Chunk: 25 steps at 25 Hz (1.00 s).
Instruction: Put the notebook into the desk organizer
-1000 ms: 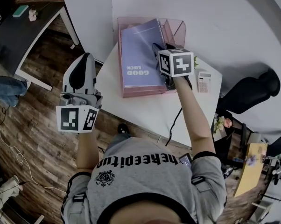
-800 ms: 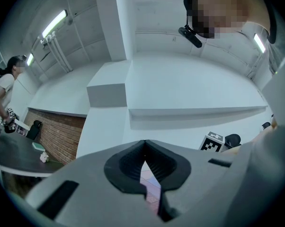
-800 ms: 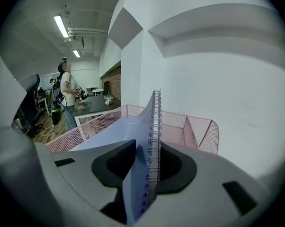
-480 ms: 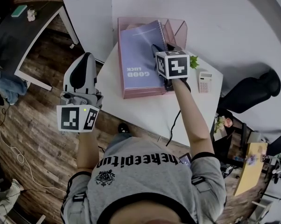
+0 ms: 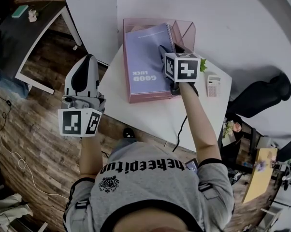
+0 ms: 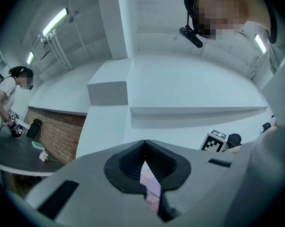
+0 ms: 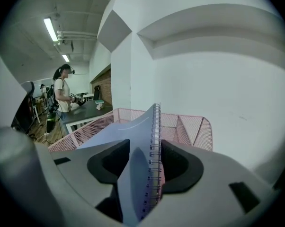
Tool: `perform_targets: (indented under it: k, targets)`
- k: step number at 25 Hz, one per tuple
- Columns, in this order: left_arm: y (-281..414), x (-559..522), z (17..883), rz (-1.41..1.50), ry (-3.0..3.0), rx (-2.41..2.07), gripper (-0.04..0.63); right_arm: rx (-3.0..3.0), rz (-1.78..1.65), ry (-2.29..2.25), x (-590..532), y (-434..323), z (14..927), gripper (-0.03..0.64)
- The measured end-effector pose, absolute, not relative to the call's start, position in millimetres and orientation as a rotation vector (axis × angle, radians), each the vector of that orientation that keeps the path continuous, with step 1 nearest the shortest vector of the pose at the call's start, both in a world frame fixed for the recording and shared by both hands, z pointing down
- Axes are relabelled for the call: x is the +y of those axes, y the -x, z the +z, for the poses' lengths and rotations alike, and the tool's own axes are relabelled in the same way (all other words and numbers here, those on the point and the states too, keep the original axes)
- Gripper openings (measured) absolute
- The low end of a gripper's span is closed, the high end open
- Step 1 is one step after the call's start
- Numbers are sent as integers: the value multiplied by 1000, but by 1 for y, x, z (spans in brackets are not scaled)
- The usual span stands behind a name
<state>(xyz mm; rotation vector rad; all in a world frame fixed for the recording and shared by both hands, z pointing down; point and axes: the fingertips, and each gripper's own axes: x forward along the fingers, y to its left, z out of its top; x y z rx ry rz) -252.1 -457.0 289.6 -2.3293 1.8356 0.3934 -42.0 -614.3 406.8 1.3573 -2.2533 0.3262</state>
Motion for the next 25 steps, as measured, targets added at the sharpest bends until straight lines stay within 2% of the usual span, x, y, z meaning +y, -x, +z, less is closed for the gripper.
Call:
perform_targets:
  k: [22,25]
  targets:
    - [247,-461,290,394,2353,1802,3,-2365,265,-1400,-596,48,385,181]
    - [241,-461,290,391,2364,1787,3,-2399,278,-1407,-589,46,380,101]
